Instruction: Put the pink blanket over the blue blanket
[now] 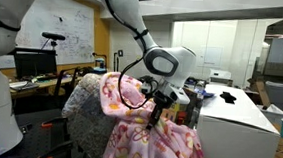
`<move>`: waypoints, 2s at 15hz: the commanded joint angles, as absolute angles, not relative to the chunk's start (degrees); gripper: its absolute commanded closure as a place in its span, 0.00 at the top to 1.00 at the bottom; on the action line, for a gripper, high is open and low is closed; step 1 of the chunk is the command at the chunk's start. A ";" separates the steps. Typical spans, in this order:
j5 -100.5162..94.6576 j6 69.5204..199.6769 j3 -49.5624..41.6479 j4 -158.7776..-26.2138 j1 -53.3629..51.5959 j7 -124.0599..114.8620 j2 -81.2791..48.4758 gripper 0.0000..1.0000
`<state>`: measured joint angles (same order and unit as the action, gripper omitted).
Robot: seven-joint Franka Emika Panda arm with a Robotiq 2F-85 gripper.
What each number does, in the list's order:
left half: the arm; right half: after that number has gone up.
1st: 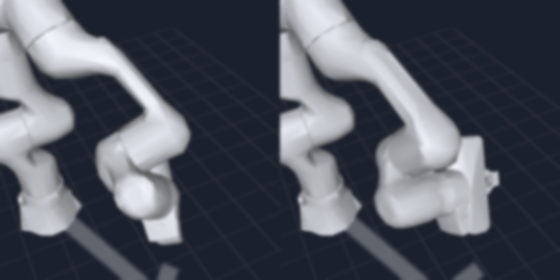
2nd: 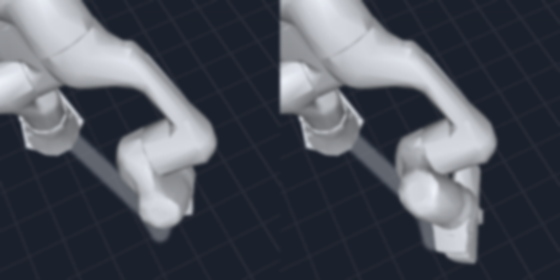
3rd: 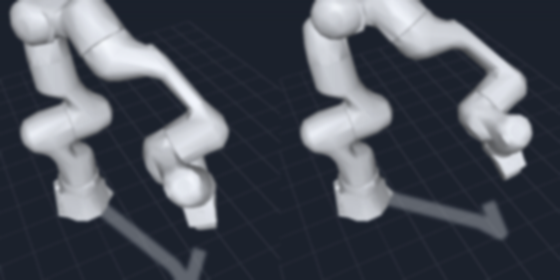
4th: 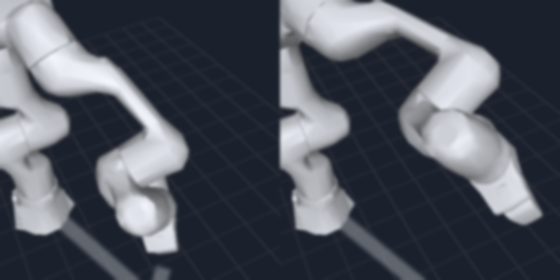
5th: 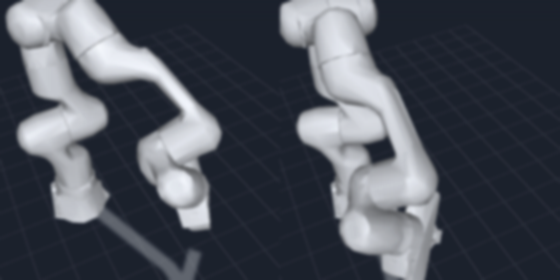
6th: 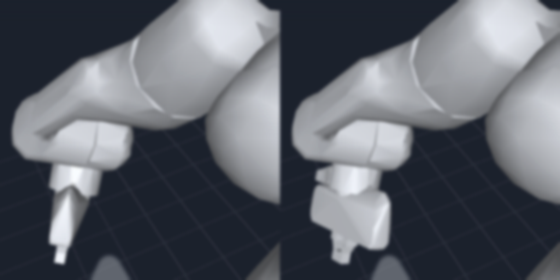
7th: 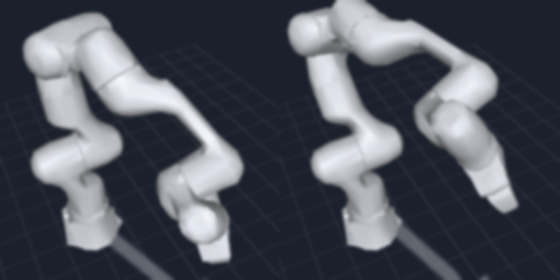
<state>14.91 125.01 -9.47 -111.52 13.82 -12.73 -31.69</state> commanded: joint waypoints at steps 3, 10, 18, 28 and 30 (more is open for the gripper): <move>15.10 118.58 -7.32 -113.53 12.36 -8.84 -25.11 0.03; 13.17 116.32 -4.89 -112.64 7.41 -8.83 -17.20 0.03; 14.91 113.50 -2.08 -111.53 4.17 -6.46 -9.41 0.03; 16.12 111.93 0.40 -110.84 1.31 -0.67 -0.66 0.03; 16.05 111.57 0.76 -110.52 0.67 -0.48 0.11 0.03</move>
<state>14.97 113.87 0.49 -111.39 1.47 -2.12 -2.15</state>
